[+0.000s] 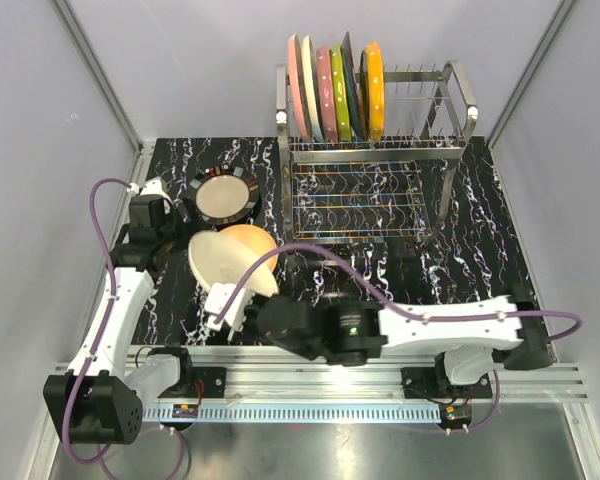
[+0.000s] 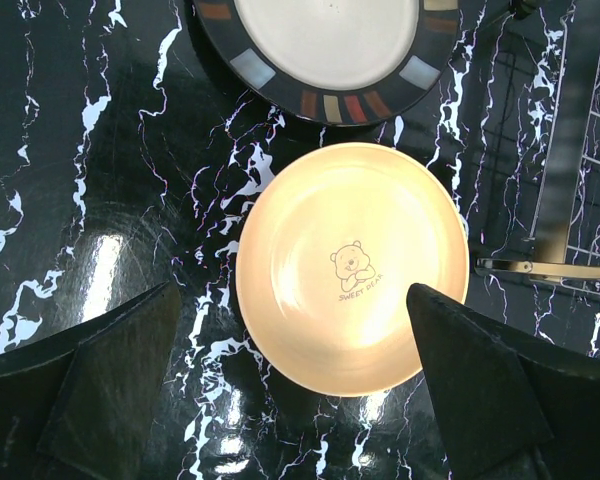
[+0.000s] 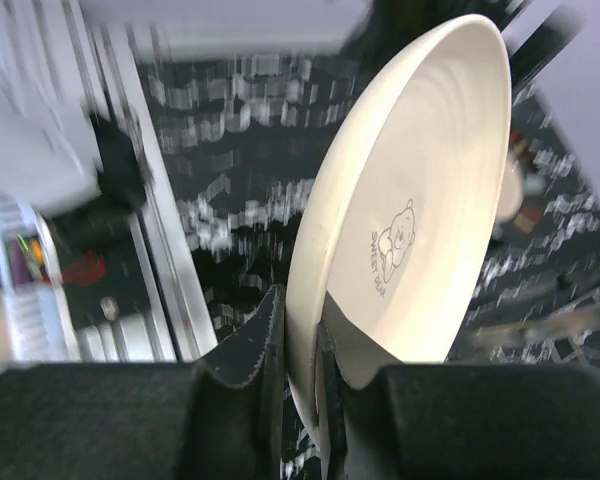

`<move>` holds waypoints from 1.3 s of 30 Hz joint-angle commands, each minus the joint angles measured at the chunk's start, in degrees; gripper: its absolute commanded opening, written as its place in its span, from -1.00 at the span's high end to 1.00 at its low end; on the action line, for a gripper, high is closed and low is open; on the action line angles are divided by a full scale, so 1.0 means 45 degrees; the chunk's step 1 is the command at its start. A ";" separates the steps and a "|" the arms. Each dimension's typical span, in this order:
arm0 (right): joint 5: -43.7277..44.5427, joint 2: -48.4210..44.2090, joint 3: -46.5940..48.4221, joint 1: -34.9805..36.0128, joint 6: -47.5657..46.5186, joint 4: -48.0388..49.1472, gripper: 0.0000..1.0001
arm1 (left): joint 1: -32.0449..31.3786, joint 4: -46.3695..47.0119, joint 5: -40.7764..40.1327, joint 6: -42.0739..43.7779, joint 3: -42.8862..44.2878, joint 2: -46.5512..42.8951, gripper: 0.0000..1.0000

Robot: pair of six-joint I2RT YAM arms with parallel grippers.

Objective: Load the plates into the dish rack
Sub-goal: Insert the plate into the dish rack

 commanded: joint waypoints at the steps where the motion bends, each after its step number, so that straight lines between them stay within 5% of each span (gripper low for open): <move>1: -0.0265 -0.1471 0.2235 -0.0018 -0.0377 0.0538 0.92 | 0.0080 0.0392 -0.0221 0.0058 -0.0076 0.0095 -0.98; 6: 0.0868 -0.1258 0.4712 -0.0174 -0.2913 0.0343 0.82 | 0.0080 0.0333 -0.0299 0.0156 -0.0115 -0.0002 -0.98; 17: -0.0908 -0.1960 0.8914 -0.3239 -0.3347 -0.0029 0.85 | 0.0080 0.0255 -0.0338 0.0274 0.0003 0.0310 -0.98; 27: -0.0225 -0.2954 0.8784 -0.5270 -0.4599 0.1140 0.86 | 0.0080 0.0255 -0.0397 0.0274 0.0061 0.0486 -0.98; 35: -0.1785 -0.2743 0.8313 -1.0594 -0.1868 0.0421 0.84 | 0.0080 0.0275 -0.0221 0.0293 0.0002 0.0584 -0.98; 39: -0.4104 -0.2489 0.8079 -1.3095 0.0066 0.0205 0.84 | 0.0060 0.0255 -0.0221 0.0313 -0.0056 0.0564 -0.98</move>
